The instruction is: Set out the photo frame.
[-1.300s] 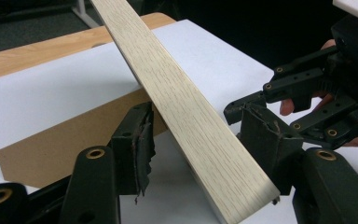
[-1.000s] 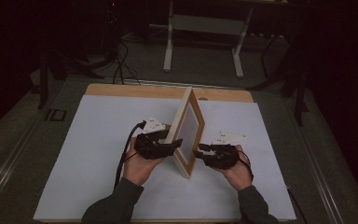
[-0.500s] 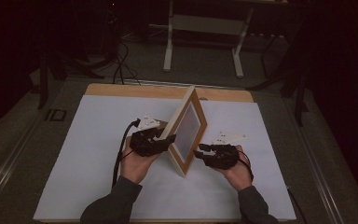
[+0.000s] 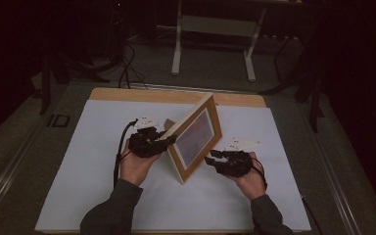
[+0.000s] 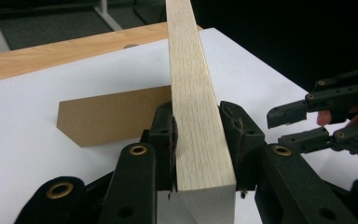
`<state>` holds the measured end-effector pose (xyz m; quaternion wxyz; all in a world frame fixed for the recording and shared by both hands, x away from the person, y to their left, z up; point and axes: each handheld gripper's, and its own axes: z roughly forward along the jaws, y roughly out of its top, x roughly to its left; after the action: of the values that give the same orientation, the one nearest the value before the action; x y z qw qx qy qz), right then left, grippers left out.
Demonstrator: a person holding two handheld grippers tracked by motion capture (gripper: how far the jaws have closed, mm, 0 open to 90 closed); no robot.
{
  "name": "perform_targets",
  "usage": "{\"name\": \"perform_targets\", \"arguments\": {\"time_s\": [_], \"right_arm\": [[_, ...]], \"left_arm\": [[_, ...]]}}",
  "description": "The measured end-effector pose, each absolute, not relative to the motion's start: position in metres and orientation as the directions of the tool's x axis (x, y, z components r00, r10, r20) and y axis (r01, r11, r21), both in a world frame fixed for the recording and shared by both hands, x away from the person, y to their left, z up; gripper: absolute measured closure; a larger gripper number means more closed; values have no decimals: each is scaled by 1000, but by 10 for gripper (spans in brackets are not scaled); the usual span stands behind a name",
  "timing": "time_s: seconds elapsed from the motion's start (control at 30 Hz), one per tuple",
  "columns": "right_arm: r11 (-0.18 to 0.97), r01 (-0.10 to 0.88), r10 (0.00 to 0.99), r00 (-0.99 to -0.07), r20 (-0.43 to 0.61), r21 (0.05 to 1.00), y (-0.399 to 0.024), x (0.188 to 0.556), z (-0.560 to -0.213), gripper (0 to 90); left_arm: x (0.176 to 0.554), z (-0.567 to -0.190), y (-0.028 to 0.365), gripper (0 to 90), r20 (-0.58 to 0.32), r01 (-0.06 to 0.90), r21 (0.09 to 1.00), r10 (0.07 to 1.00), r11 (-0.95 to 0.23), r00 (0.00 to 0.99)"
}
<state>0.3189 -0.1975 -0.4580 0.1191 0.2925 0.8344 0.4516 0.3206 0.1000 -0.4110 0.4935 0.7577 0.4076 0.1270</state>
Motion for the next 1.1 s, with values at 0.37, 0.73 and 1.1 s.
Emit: {"name": "perform_targets", "arguments": {"time_s": [0.37,0.73,1.1], "right_arm": [[410,395,623,-780,64,822,-203,326,-454,595],[377,396,640,-765,74,837,-207,333,-448,587],[376,404,655,-753,70,834,-211,338,-448,582]], "left_arm": [[333,-412,113,689,-219,482,850,687,-215,692],[348,-412,127,690,-235,466,847,609,-254,757],[354,-415,133,694,-259,465,851,575,-244,776]]}}
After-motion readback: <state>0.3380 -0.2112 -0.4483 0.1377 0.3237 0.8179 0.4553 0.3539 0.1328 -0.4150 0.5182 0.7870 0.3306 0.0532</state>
